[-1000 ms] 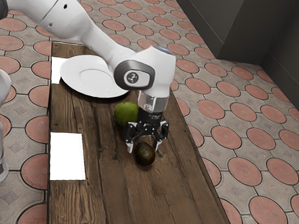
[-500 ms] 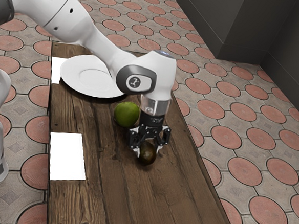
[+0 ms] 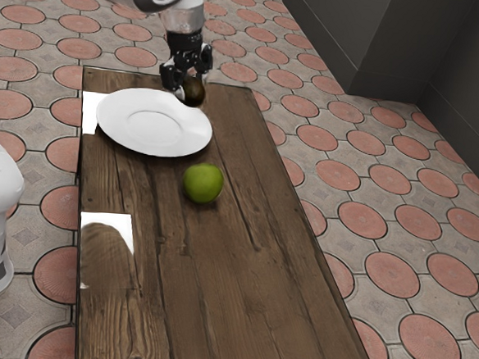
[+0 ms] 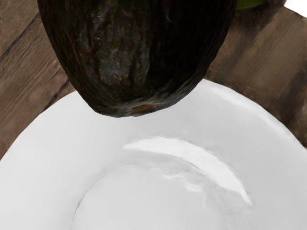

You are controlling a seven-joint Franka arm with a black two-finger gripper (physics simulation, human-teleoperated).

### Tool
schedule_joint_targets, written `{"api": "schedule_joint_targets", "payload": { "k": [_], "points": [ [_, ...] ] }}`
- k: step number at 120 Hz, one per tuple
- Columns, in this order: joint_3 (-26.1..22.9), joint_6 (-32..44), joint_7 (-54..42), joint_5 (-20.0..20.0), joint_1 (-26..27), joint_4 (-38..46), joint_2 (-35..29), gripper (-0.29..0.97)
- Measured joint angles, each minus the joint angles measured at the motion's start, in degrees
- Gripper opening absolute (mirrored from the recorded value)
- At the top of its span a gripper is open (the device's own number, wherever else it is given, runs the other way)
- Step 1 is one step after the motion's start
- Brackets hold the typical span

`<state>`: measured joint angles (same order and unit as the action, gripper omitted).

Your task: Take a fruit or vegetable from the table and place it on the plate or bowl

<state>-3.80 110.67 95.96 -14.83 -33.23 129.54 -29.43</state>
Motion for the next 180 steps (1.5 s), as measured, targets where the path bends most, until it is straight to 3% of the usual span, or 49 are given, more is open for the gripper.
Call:
{"api": "schedule_joint_targets", "payload": {
  "k": [16,55,68,92,109,127,146,156,162,180],
  "points": [
    [0.06,-8.23,-1.14,-1.74,-10.00,0.40,-1.54,0.27],
    [0.39,-16.22,-3.85,-2.24,-16.47,0.07,-0.11,0.30],
    [3.86,-17.04,-4.93,-1.93,-17.73,-1.56,3.18,0.29],
    [6.87,-17.79,-6.58,-0.70,-15.45,-14.73,16.18,0.29],
    [6.95,-18.02,-7.11,-0.27,-11.26,-15.38,16.19,0.30],
    [7.35,-17.92,-7.60,-0.03,-10.42,-15.39,15.88,0.55],
    [7.40,-17.68,-8.04,0.09,-9.53,-15.61,14.88,0.64],
    [7.12,-17.56,-8.12,0.12,-4.22,-19.83,14.09,0.66],
    [2.87,-16.84,-8.08,0.29,-1.19,-25.67,15.30,0.66],
    [-28.22,-16.94,3.41,6.82,14.24,-50.34,28.81,0.67]
  ]
}}
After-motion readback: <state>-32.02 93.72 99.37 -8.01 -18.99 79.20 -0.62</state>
